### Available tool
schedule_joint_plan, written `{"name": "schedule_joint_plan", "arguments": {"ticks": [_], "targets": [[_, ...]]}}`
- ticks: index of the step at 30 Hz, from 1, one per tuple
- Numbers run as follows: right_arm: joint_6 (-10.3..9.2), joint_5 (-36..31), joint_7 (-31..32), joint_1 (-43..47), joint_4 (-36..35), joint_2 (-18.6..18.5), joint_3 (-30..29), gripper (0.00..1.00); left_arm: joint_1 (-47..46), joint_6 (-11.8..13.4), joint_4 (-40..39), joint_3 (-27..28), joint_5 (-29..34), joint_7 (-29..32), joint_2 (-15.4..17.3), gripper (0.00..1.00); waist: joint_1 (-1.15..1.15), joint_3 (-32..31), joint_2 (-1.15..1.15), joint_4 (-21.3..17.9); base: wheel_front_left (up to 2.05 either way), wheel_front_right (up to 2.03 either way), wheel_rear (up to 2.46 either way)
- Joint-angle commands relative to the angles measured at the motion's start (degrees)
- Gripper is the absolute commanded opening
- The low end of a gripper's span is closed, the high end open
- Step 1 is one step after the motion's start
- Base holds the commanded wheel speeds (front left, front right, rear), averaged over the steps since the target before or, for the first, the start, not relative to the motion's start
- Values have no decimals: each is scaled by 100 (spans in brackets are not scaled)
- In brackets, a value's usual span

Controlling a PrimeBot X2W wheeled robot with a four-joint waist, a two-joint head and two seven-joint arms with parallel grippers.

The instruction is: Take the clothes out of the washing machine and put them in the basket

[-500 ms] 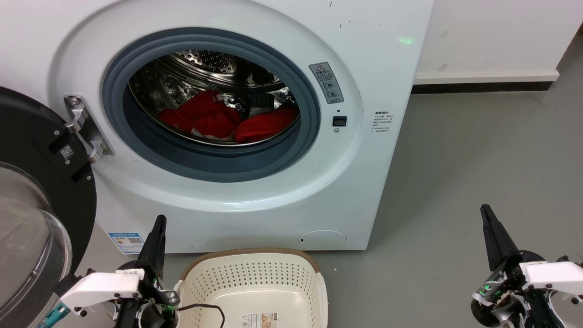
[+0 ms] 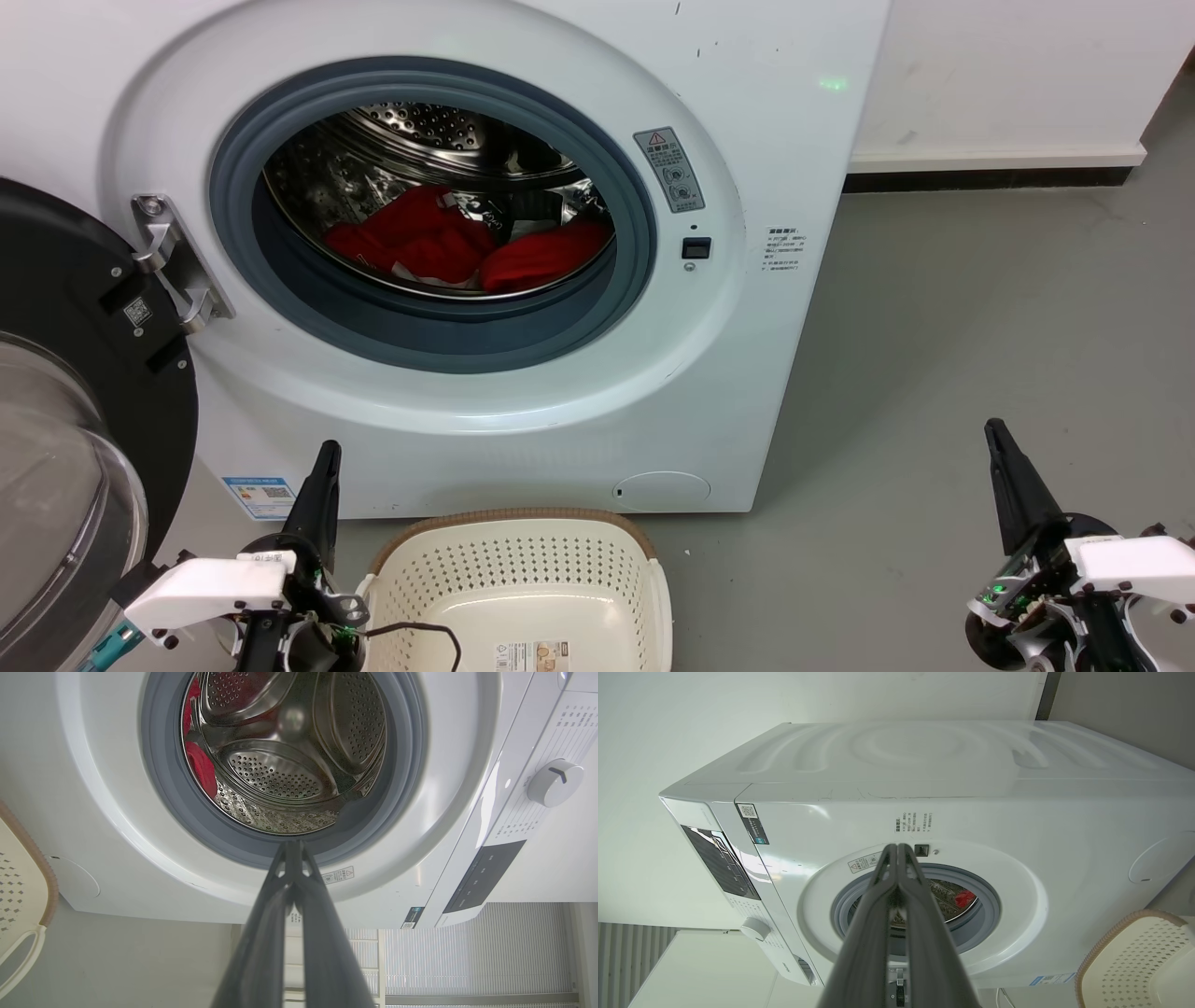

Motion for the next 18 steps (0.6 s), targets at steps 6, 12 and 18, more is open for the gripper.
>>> {"name": "schedule_joint_plan", "arguments": {"ticks": [6,12,18], "targets": [[-4,22,4,-74,8,-14,-2,0,-31,-21,-6,17,1,10,3,0,0,0,0,0,0,0,0],[-4,22,4,-74,8,-14,-2,0,-31,-21,-6,17,1,9,3,0,0,0,0,0,0,0,0],[-3,22,4,-74,8,-14,-2,0,-31,-21,-6,17,1,9,3,0,0,0,0,0,0,0,0]]}}
